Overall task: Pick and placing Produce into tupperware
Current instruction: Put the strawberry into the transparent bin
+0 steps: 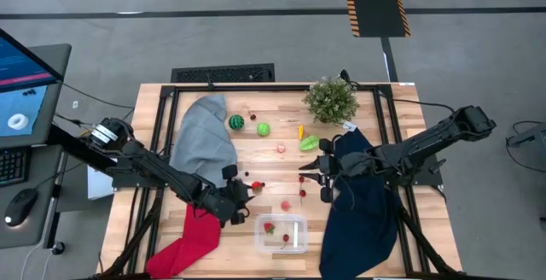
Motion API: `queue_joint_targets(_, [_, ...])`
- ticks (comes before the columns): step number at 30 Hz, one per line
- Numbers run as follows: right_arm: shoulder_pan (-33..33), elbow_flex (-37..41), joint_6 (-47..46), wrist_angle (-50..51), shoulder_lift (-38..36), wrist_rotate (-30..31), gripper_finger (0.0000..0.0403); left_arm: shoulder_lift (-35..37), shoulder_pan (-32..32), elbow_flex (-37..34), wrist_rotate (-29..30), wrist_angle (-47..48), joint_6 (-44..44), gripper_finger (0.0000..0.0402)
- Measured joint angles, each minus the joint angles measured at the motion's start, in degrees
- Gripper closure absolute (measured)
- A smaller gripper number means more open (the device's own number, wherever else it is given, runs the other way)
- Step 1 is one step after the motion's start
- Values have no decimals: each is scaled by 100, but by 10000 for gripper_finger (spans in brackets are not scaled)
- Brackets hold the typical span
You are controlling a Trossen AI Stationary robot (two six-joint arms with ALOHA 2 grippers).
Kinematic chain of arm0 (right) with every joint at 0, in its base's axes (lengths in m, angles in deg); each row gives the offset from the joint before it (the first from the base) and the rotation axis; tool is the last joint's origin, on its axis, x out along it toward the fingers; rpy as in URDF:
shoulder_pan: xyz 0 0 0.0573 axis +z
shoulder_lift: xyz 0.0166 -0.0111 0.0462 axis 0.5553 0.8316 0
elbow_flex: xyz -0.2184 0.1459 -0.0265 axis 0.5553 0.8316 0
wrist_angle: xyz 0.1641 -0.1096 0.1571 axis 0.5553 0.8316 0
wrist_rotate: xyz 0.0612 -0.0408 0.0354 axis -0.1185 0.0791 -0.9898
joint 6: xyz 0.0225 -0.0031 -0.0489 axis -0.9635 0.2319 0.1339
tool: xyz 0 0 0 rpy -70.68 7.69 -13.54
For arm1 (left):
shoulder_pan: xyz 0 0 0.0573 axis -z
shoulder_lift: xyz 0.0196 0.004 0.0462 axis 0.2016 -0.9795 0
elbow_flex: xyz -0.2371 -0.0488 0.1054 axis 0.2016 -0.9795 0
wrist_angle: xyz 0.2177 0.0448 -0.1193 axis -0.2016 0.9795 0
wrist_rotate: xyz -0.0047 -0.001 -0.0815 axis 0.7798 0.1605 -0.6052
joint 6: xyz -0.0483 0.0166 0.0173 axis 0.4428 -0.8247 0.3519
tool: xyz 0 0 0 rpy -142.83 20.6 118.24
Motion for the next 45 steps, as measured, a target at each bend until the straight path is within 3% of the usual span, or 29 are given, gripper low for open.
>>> queue_joint_targets(12, [0,0,-2,44,0,-2,308,-649,37,22,126,-150,-145,255])
queue_joint_targets(45, [0,0,-5,66,0,-2,308,-838,-196,24,152,-571,-414,255])
